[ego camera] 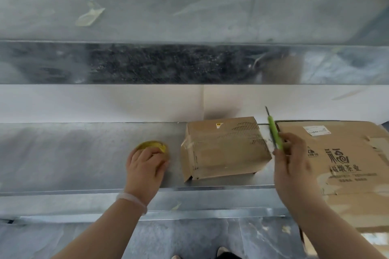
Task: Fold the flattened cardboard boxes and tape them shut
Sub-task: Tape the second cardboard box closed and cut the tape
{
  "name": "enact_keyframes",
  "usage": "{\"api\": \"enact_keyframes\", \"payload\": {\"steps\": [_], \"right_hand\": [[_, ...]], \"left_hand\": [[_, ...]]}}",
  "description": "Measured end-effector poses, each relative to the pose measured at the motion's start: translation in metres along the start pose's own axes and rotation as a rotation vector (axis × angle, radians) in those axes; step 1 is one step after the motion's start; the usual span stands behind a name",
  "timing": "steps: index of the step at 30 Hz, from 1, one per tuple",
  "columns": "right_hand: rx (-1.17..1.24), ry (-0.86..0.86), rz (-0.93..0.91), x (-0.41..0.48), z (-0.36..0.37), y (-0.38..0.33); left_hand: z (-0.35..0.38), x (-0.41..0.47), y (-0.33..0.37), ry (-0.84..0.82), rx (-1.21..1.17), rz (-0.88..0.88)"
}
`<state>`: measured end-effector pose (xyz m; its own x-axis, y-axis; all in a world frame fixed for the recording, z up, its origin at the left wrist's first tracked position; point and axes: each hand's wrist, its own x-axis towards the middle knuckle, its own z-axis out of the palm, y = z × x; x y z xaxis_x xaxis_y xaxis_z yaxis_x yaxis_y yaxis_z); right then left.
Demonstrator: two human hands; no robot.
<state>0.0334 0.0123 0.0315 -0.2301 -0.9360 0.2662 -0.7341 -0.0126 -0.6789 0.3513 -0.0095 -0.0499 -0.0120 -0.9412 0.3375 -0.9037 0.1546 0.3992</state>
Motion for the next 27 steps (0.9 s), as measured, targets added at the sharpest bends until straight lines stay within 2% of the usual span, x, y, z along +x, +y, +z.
{"api": "enact_keyframes", "payload": {"steps": [2, 5, 8, 11, 12, 14, 16, 18, 19, 21, 23, 27], "right_hand": [[-0.057, -0.070, 0.136, 0.019, 0.006, 0.034], [-0.288, -0.297, 0.262, 0.040, 0.023, 0.067], [-0.532, -0.582, 0.160, 0.044, 0.036, 0.082], [-0.541, -0.638, 0.042, 0.045, 0.035, 0.085], [-0.560, -0.641, 0.007, 0.047, 0.032, 0.084], [-0.445, -0.573, 0.053, 0.052, 0.025, 0.080], [-0.149, -0.405, 0.198, 0.055, 0.015, 0.065], [0.186, -0.300, 0.312, 0.058, 0.010, 0.040], [0.295, -0.311, 0.356, 0.060, 0.009, 0.027], [0.311, -0.425, 0.394, 0.065, 0.013, 0.005], [0.226, -0.531, 0.391, 0.068, 0.019, -0.007], [0.250, -0.517, 0.449, 0.071, 0.031, -0.010]], "left_hand": [[0.001, -0.008, -0.006, -0.042, -0.027, 0.005], [-0.001, -0.020, -0.012, -0.106, -0.087, -0.033], [-0.003, -0.018, -0.012, -0.213, -0.144, -0.133], [-0.016, -0.007, -0.008, -0.337, -0.175, -0.208], [-0.022, -0.003, -0.004, -0.313, -0.217, -0.226], [-0.033, 0.003, 0.011, -0.165, -0.279, -0.298], [-0.037, 0.008, 0.041, -0.011, -0.293, -0.358], [-0.030, 0.011, 0.080, 0.025, -0.441, -0.418], [-0.024, 0.013, 0.099, -0.001, -0.545, -0.470], [-0.011, 0.016, 0.128, -0.118, -0.726, -0.594], [-0.003, 0.020, 0.139, -0.187, -0.773, -0.635], [0.000, 0.039, 0.136, -0.181, -0.727, -0.787]]}}
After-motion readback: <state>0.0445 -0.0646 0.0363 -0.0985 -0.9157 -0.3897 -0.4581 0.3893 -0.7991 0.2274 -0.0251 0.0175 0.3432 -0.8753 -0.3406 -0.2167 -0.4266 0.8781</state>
